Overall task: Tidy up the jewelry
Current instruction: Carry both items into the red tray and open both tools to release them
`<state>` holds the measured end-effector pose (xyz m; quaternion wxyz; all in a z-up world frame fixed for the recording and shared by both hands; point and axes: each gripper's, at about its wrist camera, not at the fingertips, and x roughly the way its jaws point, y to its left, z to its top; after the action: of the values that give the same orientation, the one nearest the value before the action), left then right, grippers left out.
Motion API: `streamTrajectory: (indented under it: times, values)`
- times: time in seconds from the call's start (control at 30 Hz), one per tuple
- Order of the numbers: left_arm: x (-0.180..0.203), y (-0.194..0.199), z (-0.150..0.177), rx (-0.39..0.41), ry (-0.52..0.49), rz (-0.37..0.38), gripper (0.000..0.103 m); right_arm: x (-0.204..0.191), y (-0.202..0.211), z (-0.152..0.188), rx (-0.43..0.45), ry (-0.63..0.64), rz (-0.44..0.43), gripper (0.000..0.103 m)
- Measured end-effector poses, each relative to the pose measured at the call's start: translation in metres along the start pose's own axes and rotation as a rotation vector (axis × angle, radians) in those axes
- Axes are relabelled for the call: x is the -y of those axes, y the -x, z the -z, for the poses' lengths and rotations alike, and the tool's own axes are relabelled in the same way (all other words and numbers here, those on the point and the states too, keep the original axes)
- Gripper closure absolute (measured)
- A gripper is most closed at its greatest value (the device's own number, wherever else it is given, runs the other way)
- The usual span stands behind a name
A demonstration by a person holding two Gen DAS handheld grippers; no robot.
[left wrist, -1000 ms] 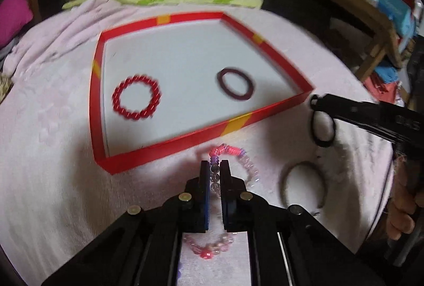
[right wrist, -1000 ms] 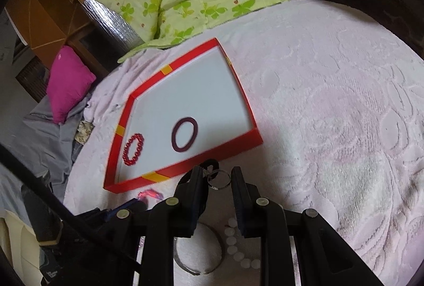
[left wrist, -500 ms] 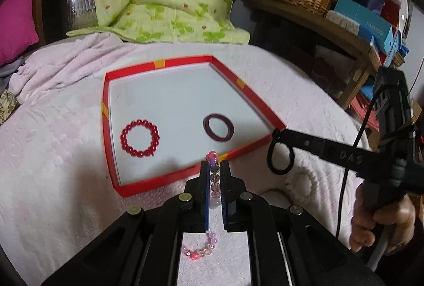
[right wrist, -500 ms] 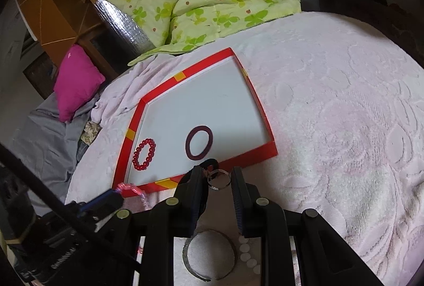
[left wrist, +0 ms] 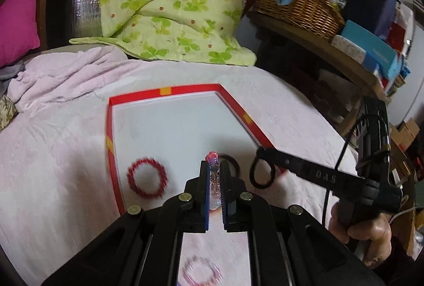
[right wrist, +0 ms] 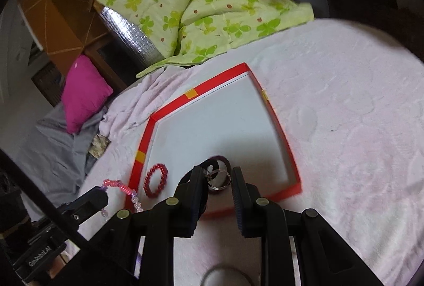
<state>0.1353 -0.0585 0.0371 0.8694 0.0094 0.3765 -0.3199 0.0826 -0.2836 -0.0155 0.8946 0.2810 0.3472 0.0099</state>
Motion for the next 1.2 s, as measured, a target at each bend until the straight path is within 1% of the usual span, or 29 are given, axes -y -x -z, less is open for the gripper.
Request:
streamTrajectory:
  times: [0.1, 0.2, 0.3, 0.4, 0.47, 0.63, 0.7, 0.77, 0.83, 0.87, 0.9, 0.93, 1.0, 1.03, 1.07, 1.1, 1.13, 1.2]
  values:
    - [-0.010, -0.014, -0.019, 0.009, 0.010, -0.010, 0.096, 0.002, -0.019, -0.018, -0.043, -0.014, 0.017, 0.079]
    - [-0.022, -0.029, -0.036, 0.014, 0.025, -0.020, 0.096, 0.004, -0.032, -0.034, -0.055, -0.027, 0.025, 0.079]
    - [-0.036, -0.046, -0.046, 0.011, 0.038, -0.030, 0.096, 0.001, -0.052, -0.051, -0.075, -0.018, 0.042, 0.079]
    - [-0.054, -0.065, -0.053, 0.002, 0.079, -0.030, 0.096, -0.004, -0.072, -0.063, -0.110, -0.005, 0.049, 0.079]
    - [-0.061, -0.074, -0.054, -0.003, 0.092, -0.046, 0.096, -0.006, -0.084, -0.071, -0.119, -0.001, 0.050, 0.079]
    - [-0.077, -0.102, -0.052, -0.050, 0.111, -0.078, 0.096, -0.008, -0.115, -0.080, -0.121, -0.005, 0.073, 0.078]
    - [-0.080, -0.109, -0.050, -0.065, 0.120, -0.083, 0.095, -0.005, -0.124, -0.082, -0.119, -0.014, 0.087, 0.077]
    - [-0.083, -0.115, -0.048, -0.084, 0.124, -0.085, 0.095, 0.000, -0.134, -0.083, -0.137, -0.034, 0.102, 0.077]
    - [-0.083, -0.118, -0.048, -0.095, 0.130, -0.096, 0.095, 0.003, -0.139, -0.083, -0.143, -0.044, 0.093, 0.077]
    - [-0.083, -0.118, -0.048, -0.098, 0.133, -0.092, 0.094, 0.004, -0.141, -0.083, -0.146, -0.052, 0.091, 0.075]
    - [-0.083, -0.116, -0.049, -0.101, 0.142, -0.082, 0.090, 0.005, -0.141, -0.084, -0.144, -0.058, 0.085, 0.068]
    - [-0.082, -0.114, -0.050, -0.099, 0.147, -0.077, 0.085, 0.005, -0.140, -0.085, -0.138, -0.065, 0.078, 0.054]
    - [-0.078, -0.102, -0.054, -0.073, 0.144, -0.098, 0.055, 0.004, -0.135, -0.086, -0.120, -0.073, 0.064, 0.048]
    - [-0.077, -0.097, -0.055, -0.060, 0.138, -0.116, 0.050, 0.003, -0.129, -0.088, -0.105, -0.075, 0.067, 0.046]
    - [-0.073, -0.085, -0.058, -0.034, 0.124, -0.153, 0.047, 0.002, -0.124, -0.088, -0.091, -0.075, 0.067, 0.046]
    - [-0.072, -0.078, -0.060, -0.022, 0.118, -0.168, 0.047, 0.000, -0.117, -0.090, -0.073, -0.078, 0.057, 0.046]
    - [-0.069, -0.067, -0.062, -0.006, 0.116, -0.177, 0.047, -0.001, -0.111, -0.091, -0.065, -0.082, 0.045, 0.046]
    - [-0.065, -0.046, -0.066, 0.022, 0.123, -0.184, 0.040, -0.007, -0.091, -0.093, -0.041, -0.087, 0.014, 0.046]
